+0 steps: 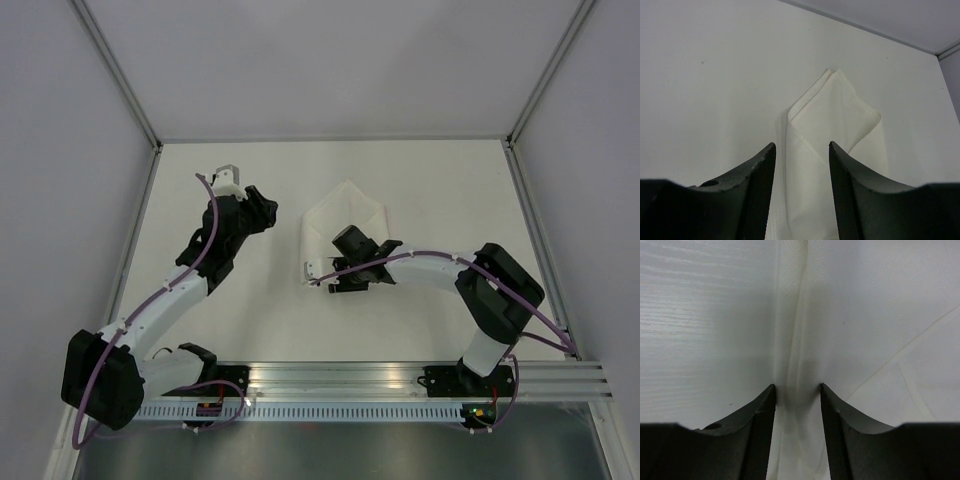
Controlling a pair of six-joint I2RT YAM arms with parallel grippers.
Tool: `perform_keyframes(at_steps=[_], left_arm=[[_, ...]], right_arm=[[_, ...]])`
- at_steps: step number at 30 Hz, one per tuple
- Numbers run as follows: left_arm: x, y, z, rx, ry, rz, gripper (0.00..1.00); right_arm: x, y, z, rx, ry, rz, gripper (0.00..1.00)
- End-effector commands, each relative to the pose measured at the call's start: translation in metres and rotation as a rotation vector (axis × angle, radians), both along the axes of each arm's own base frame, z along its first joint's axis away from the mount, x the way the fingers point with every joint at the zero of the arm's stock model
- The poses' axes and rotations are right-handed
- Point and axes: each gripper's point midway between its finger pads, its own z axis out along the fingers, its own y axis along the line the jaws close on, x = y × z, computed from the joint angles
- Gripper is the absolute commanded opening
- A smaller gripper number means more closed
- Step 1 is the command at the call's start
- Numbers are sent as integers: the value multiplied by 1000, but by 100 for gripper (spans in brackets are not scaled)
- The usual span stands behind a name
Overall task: Fold the napkin, place the utensils inside, and roll it up
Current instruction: Roll the napkin with the utensil
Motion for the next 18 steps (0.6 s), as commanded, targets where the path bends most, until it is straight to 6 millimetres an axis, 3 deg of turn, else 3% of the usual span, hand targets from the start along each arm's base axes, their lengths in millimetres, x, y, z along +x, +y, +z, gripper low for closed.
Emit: perform_keyframes(at_steps=[1,7,9,18], left_arm=[[0,-2,-1,52,3,-47,52],[-2,-6,0,61,10,-73,52],[-3,-6,1,62,10,-78,52],[-13,-7,4,51,-11,-110,51]], right_arm=[[-17,-21,-25,-111,113,28,47],[-23,-31,-37,-147,200,29,42],[-23,-35,-41,-158,217,21,34],[-33,-42,-47,-158,364,17,21]])
